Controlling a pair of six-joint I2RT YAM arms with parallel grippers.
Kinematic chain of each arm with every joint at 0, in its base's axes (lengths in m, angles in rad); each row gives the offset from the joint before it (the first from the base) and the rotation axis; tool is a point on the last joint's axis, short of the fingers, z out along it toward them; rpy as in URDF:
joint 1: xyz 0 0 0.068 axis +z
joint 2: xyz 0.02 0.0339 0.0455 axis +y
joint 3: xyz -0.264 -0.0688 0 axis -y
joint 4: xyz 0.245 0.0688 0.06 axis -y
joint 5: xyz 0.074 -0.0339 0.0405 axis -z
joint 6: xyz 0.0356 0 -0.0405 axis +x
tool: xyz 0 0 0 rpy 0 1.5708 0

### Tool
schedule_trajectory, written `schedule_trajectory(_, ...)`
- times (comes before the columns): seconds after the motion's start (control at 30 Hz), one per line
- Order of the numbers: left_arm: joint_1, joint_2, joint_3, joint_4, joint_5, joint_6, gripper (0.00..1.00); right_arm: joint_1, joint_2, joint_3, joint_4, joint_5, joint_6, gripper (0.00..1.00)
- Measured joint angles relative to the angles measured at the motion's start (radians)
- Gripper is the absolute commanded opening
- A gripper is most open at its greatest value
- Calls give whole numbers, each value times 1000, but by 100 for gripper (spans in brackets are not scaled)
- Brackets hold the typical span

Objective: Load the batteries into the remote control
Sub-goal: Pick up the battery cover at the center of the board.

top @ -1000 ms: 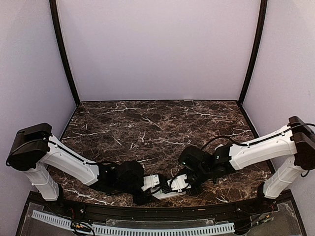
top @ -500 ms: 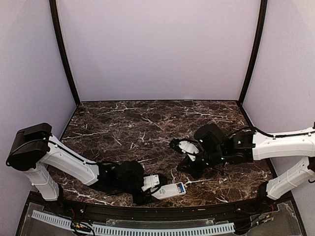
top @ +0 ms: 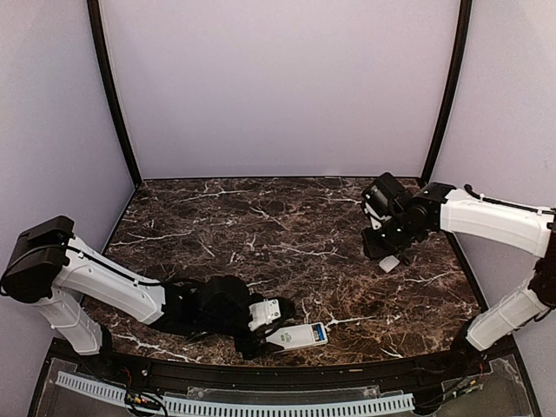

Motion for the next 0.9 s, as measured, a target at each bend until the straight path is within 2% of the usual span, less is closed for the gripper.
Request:
schedule_trajectory(0.23, 0, -117, 1, -15, -20, -1, 92, -193, 197, 18, -39, -59, -141, 37)
schedule_trajectory(0.43, 0, -172, -5, -38, -47, -5, 92, -201, 299, 44, -64, -83, -206, 32)
schedule_trajectory(0.83, 0, -174, -17, -64, -58, -9, 92, -253, 368, 66, -51, -68, -280, 28)
schedule_trajectory(0.9, 0, -174, -18, -68, -58, -9, 92, -262, 377, 67, -45, -74, -290, 24)
